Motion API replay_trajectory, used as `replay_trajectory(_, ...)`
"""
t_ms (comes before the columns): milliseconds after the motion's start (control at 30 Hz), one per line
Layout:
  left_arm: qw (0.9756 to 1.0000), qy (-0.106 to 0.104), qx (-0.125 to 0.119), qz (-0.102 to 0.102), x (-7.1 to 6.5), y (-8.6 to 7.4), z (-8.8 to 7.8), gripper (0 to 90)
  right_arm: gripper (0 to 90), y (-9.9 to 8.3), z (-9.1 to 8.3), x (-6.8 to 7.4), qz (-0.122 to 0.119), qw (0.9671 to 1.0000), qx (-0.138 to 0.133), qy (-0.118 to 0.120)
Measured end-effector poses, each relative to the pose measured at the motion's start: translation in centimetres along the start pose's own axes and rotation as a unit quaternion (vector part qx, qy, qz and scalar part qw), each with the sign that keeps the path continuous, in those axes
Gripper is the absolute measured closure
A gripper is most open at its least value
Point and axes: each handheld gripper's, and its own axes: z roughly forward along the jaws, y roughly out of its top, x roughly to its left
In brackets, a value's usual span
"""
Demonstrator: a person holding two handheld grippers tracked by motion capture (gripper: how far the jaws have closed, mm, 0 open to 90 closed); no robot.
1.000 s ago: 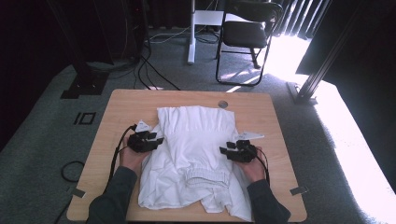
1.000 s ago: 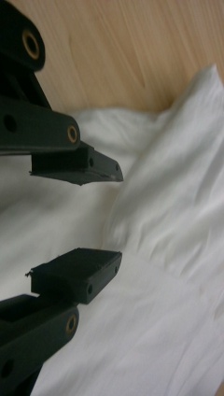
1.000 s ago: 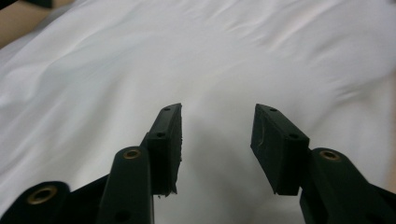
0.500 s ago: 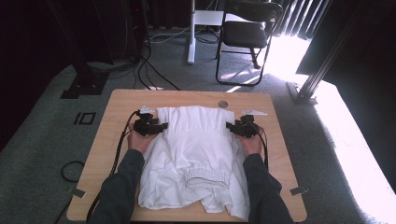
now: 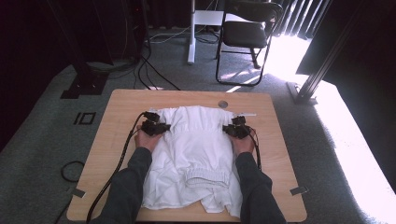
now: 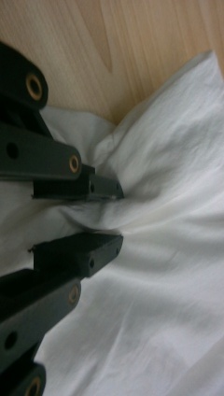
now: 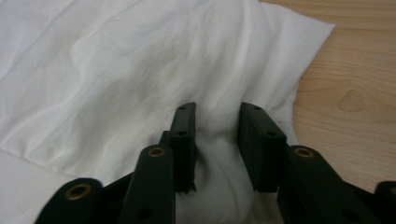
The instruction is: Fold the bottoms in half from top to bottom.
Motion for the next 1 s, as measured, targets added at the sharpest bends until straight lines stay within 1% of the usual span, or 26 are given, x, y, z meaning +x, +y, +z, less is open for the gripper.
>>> replay_trajectory(33, 1.0000, 0.001, 0.003, 0.002, -0.1, -0.1, 0.1, 77.3, 71.2, -0.1, -0.1, 0.2, -0.007, 1.0000, 0.000, -0.006)
replay_trajectory(67, 1.0000, 0.001, 0.003, 0.002, -0.1, -0.1, 0.1, 78.4, 71.2, -0.1, -0.1, 0.2, -0.007, 1.0000, 0.000, -0.006)
replay_trajectory(133, 1.0000, 0.002, 0.008, -0.001, -0.2, -0.4, 0.2, 79.5, 75.0, -0.4, -0.3, 0.7, -0.028, 0.9994, 0.006, -0.021)
replay_trajectory(200, 1.0000, 0.000, 0.007, 0.001, -0.5, -0.9, 0.2, 79.7, 75.4, -0.9, -0.7, 1.0, -0.039, 0.9989, 0.007, -0.023)
replay_trajectory(233, 1.0000, -0.001, 0.006, 0.001, -0.6, -1.2, 0.0, 79.7, 75.4, -1.1, -1.0, 1.0, -0.039, 0.9990, 0.006, -0.020)
replay_trajectory(300, 1.0000, -0.008, 0.000, 0.004, -1.0, -1.9, -0.3, 79.8, 75.6, -1.7, -1.6, 0.8, -0.029, 0.9995, 0.004, -0.009)
replay_trajectory(333, 0.9999, -0.011, -0.002, 0.003, -1.1, -2.3, -0.5, 79.8, 75.6, -2.1, -1.9, 0.7, -0.028, 0.9996, 0.003, -0.006)
replay_trajectory(500, 0.9994, -0.030, -0.013, 0.009, -2.1, -4.5, -1.8, 80.0, 75.0, -3.8, -3.7, 0.9, -0.039, 0.9992, 0.007, 0.003)
replay_trajectory(633, 0.9992, -0.035, -0.011, 0.015, -3.1, -5.8, -2.7, 80.0, 74.7, -5.1, -4.9, 1.2, -0.050, 0.9986, 0.011, 0.008)
replay_trajectory(733, 0.9989, -0.035, -0.002, 0.031, -4.0, -6.2, -3.1, 79.8, 74.7, -5.8, -5.5, 1.2, -0.048, 0.9988, 0.010, 0.012)
replay_trajectory(767, 0.9988, -0.033, 0.002, 0.035, -4.1, -6.2, -3.2, 78.8, 74.5, -5.8, -5.6, 1.2, -0.047, 0.9987, 0.011, 0.012)
replay_trajectory(800, 0.9988, -0.031, 0.003, 0.039, -4.2, -6.0, -3.3, 74.3, 73.6, -5.8, -5.7, 1.2, -0.048, 0.9986, 0.014, 0.013)
replay_trajectory(833, 0.9989, -0.022, 0.000, 0.041, -4.2, -5.8, -3.4, 69.2, 70.8, -5.7, -5.7, 1.2, -0.047, 0.9987, 0.017, 0.014)
replay_trajectory(867, 0.9991, -0.014, -0.005, 0.040, -4.1, -5.4, -3.5, 63.3, 67.5, -5.5, -5.7, 1.1, -0.043, 0.9989, 0.016, 0.014)
replay_trajectory(900, 0.9991, -0.010, -0.012, 0.038, -4.0, -5.0, -3.7, 58.0, 63.3, -5.2, -5.8, 0.9, -0.039, 0.9991, 0.010, 0.015)
replay_trajectory(933, 0.9992, -0.006, -0.021, 0.033, -3.9, -4.5, -3.9, 53.5, 58.8, -4.9, -5.8, 0.7, -0.034, 0.9993, 0.005, 0.016)
replay_trajectory(1000, 0.9987, 0.002, -0.041, 0.029, -3.5, -3.4, -4.1, 46.2, 48.8, -3.9, -5.7, 0.3, -0.027, 0.9995, -0.005, 0.012)
